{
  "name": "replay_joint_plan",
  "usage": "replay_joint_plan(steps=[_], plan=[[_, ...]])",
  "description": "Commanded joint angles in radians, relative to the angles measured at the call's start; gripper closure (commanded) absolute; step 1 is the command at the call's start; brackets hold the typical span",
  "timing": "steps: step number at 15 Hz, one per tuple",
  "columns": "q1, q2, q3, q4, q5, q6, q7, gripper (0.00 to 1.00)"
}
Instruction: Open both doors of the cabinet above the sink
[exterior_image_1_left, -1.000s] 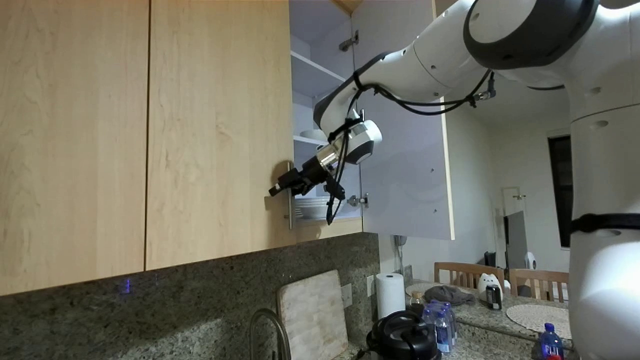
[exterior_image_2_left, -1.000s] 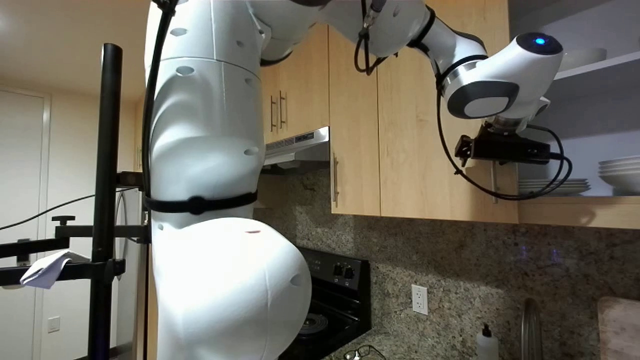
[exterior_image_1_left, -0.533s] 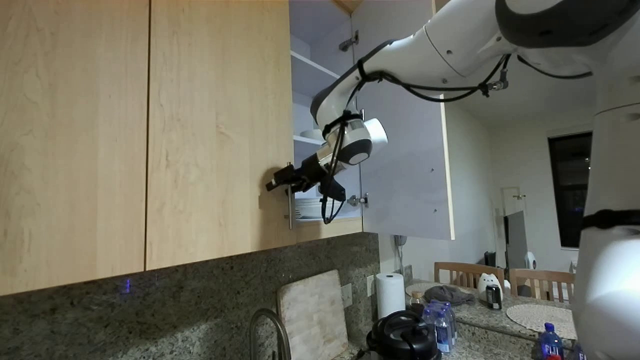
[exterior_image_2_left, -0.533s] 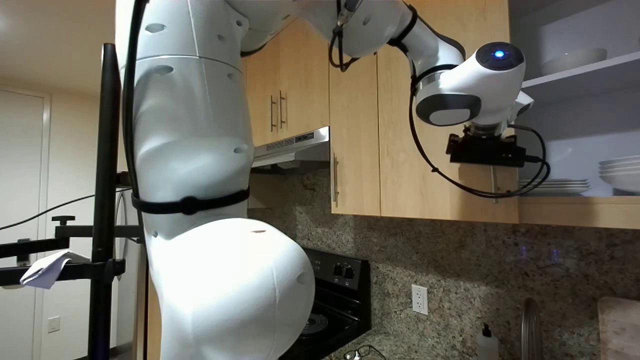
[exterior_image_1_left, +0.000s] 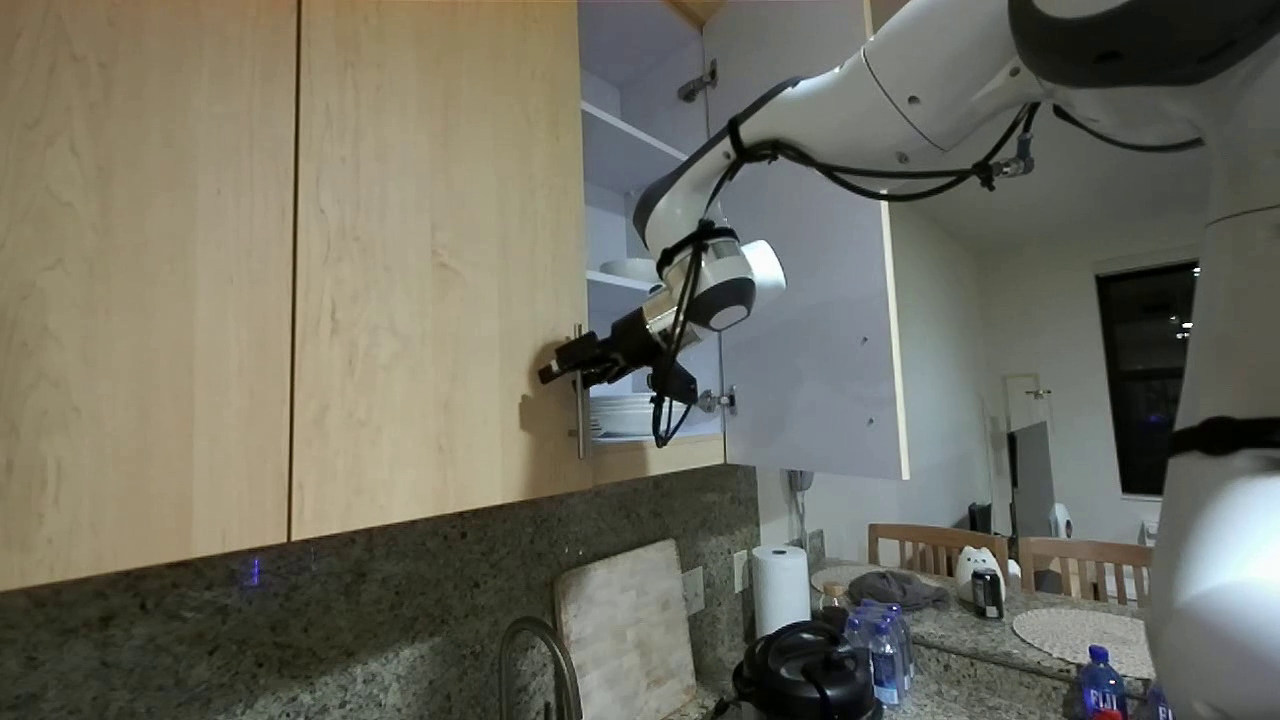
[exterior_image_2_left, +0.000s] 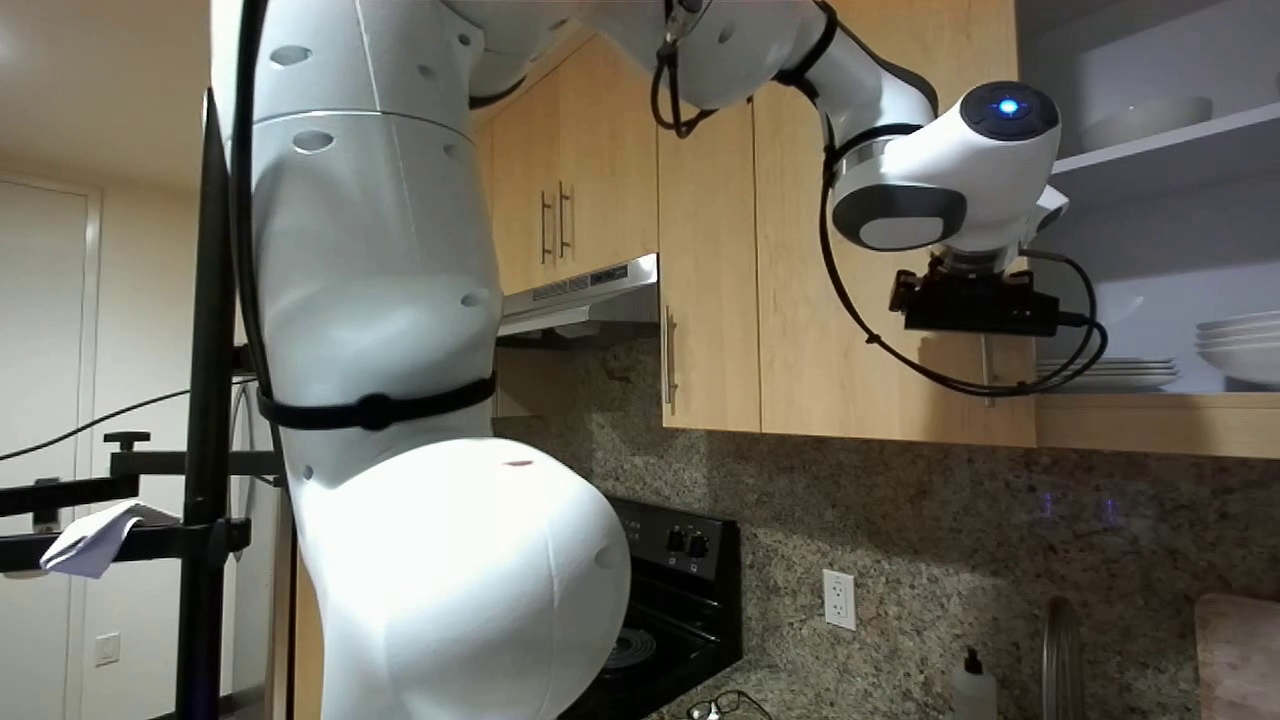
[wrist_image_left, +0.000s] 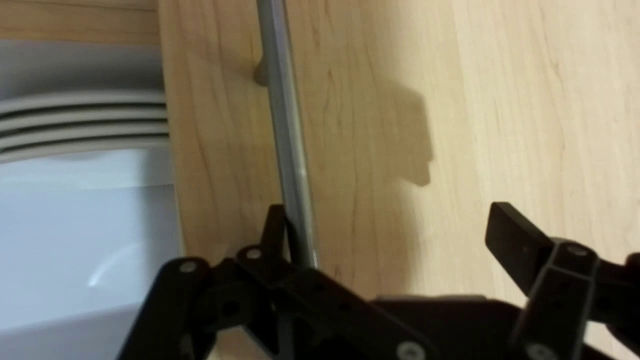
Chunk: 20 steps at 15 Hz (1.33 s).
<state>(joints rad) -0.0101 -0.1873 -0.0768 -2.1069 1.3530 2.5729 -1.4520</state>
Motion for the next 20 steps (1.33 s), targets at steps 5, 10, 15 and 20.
replay_joint_plan(steps=[5, 10, 15, 20], plan=[[-0.017, -0.009, -0.020, 0.000, -0.115, -0.226, -0.086, 0.00], [-0.011, -0.035, -0.009, -0.030, -0.144, -0.211, -0.147, 0.00], [-0.005, -0.060, 0.004, -0.061, -0.140, -0.167, -0.159, 0.00], [-0.007, -0.086, 0.007, -0.102, -0.208, -0.164, -0.237, 0.00]])
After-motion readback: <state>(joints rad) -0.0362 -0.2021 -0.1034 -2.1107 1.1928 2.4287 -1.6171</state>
